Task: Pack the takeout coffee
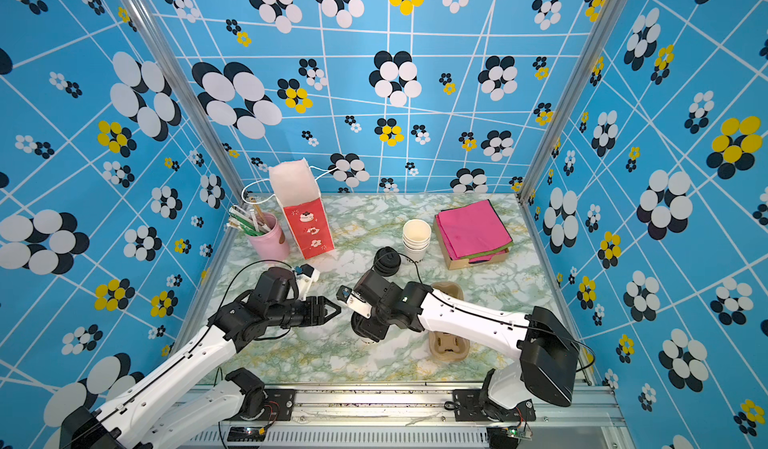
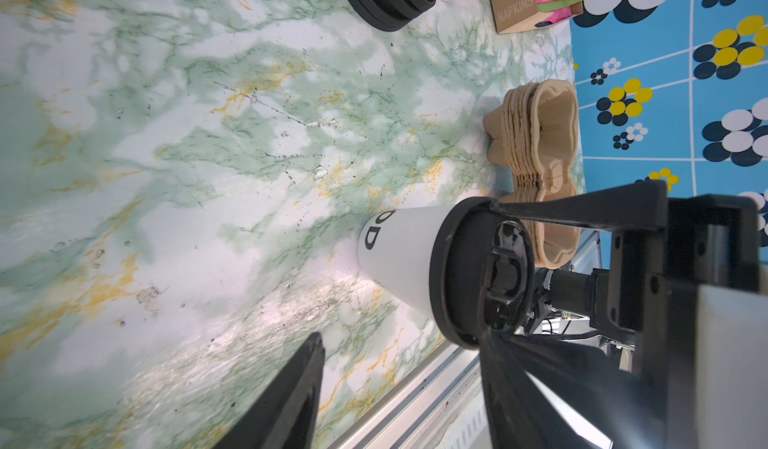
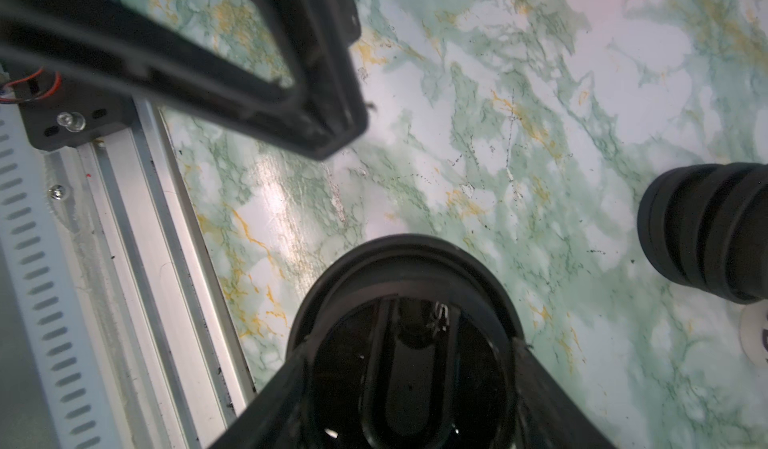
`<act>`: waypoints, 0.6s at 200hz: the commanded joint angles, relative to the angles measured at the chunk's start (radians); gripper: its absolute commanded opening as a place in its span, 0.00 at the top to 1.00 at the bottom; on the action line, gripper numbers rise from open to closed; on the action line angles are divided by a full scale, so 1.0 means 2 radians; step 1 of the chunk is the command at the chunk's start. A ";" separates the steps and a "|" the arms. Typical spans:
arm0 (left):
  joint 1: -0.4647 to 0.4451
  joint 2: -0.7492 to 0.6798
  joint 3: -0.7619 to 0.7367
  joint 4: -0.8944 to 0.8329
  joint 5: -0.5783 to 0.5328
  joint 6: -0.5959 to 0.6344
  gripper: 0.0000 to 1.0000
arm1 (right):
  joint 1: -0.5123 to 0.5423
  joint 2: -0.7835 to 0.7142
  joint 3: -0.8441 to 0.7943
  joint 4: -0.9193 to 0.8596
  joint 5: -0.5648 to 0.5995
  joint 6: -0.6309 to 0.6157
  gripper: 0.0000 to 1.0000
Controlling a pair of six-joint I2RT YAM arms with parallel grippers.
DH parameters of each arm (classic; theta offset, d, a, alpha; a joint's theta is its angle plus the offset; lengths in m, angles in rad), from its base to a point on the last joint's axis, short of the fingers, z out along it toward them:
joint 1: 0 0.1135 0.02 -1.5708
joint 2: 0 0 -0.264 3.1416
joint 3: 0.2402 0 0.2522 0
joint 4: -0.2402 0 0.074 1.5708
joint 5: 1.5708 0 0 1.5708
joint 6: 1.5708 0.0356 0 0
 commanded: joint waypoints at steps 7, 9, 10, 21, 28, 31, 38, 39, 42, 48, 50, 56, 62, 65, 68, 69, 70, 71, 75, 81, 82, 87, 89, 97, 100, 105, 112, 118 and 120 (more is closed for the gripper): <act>0.004 -0.004 -0.008 0.007 -0.005 0.001 0.38 | -0.034 -0.031 -0.015 -0.034 0.016 0.006 0.46; 0.004 -0.003 -0.008 0.007 -0.005 0.001 0.38 | -0.037 -0.034 -0.016 -0.034 0.016 0.006 0.46; 0.004 -0.003 -0.008 0.008 -0.005 0.001 0.38 | -0.038 -0.034 -0.017 -0.034 0.016 0.006 0.46; 0.004 -0.003 -0.008 0.009 -0.004 0.001 0.38 | -0.054 -0.046 -0.022 -0.035 0.017 0.001 0.46; 0.004 -0.003 -0.009 0.010 -0.004 0.001 0.38 | -0.066 -0.052 -0.025 -0.035 0.018 -0.002 0.47; 0.004 -0.003 -0.010 0.010 -0.004 0.001 0.38 | -0.071 -0.055 -0.025 -0.035 0.018 -0.003 0.47; 0.004 -0.003 -0.010 0.012 -0.004 -0.001 0.38 | -0.083 -0.060 -0.026 -0.035 0.019 -0.005 0.47; 0.004 -0.003 -0.010 0.012 -0.004 -0.001 0.38 | -0.085 -0.061 -0.026 -0.036 0.019 -0.006 0.46; 0.004 -0.003 -0.010 0.012 -0.004 -0.001 0.38 | -0.089 -0.063 -0.027 -0.036 0.018 -0.007 0.46; 0.004 -0.003 -0.011 0.013 -0.004 -0.001 0.37 | -0.101 -0.066 -0.027 -0.035 0.018 -0.009 0.46; 0.004 -0.002 -0.011 0.013 -0.004 -0.001 0.37 | -0.105 -0.067 -0.027 -0.035 0.018 -0.010 0.47; 0.004 -0.003 -0.011 0.015 -0.004 -0.002 0.37 | -0.117 -0.069 -0.027 -0.033 0.018 -0.010 0.47; 0.004 -0.003 -0.013 0.014 -0.004 -0.002 0.37 | -0.128 -0.071 -0.026 -0.033 0.017 -0.012 0.47; 0.004 -0.003 -0.012 0.015 -0.003 -0.003 0.37 | -0.133 -0.072 -0.026 -0.032 0.016 -0.012 0.47; 0.004 -0.004 -0.013 0.014 -0.003 -0.002 0.37 | -0.139 -0.071 -0.026 -0.031 0.015 -0.013 0.47; 0.004 -0.004 -0.013 0.014 -0.003 -0.002 0.37 | -0.141 -0.071 -0.025 -0.030 0.015 -0.013 0.47; 0.004 -0.004 -0.013 0.014 -0.003 -0.002 0.37 | -0.142 -0.071 -0.026 -0.031 0.015 -0.013 0.47; 0.004 -0.004 -0.013 0.014 -0.004 -0.002 0.37 | -0.145 -0.071 -0.026 -0.030 0.014 -0.013 0.47; 0.004 -0.005 -0.014 0.014 -0.003 -0.002 0.37 | -0.152 -0.071 -0.024 -0.028 0.013 -0.014 0.47; 0.004 -0.005 -0.014 0.014 -0.003 -0.002 0.37 | -0.162 -0.070 -0.022 -0.027 0.011 -0.015 0.47; 0.004 -0.005 -0.014 0.013 -0.004 -0.003 0.36 | -0.163 -0.069 -0.022 -0.027 0.011 -0.015 0.47; 0.004 -0.005 -0.014 0.014 -0.004 -0.002 0.36 | -0.172 -0.067 -0.019 -0.025 0.008 -0.016 0.47; 0.004 -0.006 -0.014 0.014 -0.005 -0.002 0.36 | -0.175 -0.066 -0.018 -0.025 0.007 -0.016 0.47; 0.004 -0.007 -0.014 0.012 -0.004 -0.003 0.36 | -0.186 -0.060 -0.012 -0.024 0.004 -0.016 0.47; 0.004 -0.007 -0.014 0.012 -0.004 -0.003 0.36 | -0.190 -0.058 -0.010 -0.024 0.004 -0.016 0.47; 0.004 -0.008 -0.014 0.011 -0.004 -0.002 0.36 | -0.197 -0.054 -0.007 -0.023 0.002 -0.016 0.47; 0.004 -0.009 -0.014 0.010 -0.005 -0.002 0.36 | -0.205 -0.048 0.000 -0.023 0.001 -0.016 0.47; 0.005 -0.010 -0.014 0.010 -0.005 -0.002 0.35 | -0.212 -0.042 0.005 -0.023 0.001 -0.016 0.47; 0.005 -0.010 -0.014 0.009 -0.006 -0.002 0.35 | -0.214 -0.039 0.006 -0.022 0.001 -0.016 0.47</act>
